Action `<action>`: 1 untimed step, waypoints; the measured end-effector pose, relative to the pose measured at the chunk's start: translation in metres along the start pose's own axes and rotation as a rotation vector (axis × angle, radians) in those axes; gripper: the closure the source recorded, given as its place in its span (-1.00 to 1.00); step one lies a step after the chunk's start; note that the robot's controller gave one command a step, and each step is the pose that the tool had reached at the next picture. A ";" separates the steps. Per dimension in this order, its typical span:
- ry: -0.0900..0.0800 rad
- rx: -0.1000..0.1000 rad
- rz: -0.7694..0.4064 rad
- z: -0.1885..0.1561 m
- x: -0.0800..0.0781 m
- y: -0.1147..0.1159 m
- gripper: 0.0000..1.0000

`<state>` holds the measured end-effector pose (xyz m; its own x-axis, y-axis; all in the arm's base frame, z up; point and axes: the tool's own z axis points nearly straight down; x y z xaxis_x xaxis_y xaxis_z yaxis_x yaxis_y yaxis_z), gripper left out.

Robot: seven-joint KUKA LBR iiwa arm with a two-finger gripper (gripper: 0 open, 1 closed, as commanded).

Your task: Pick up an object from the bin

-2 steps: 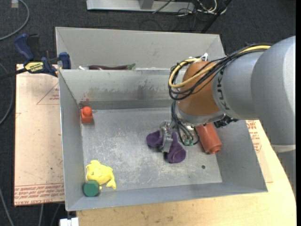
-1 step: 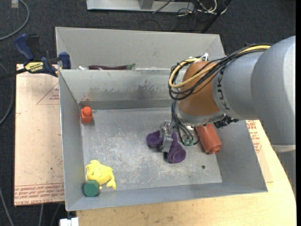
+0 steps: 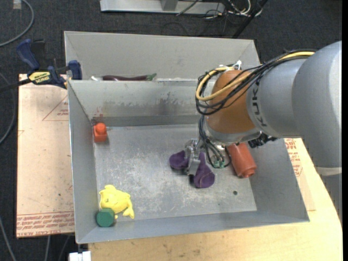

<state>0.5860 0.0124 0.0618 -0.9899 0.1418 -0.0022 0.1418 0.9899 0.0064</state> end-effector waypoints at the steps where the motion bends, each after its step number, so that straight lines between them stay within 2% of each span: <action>1: 0.005 0.001 -0.001 -0.018 0.002 0.000 1.00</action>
Offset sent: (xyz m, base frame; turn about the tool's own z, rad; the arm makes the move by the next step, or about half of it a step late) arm -0.0001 -0.0001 0.0366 0.0000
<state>0.5842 0.0122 0.0800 -0.9901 0.1405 0.0024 0.1405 0.9901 0.0054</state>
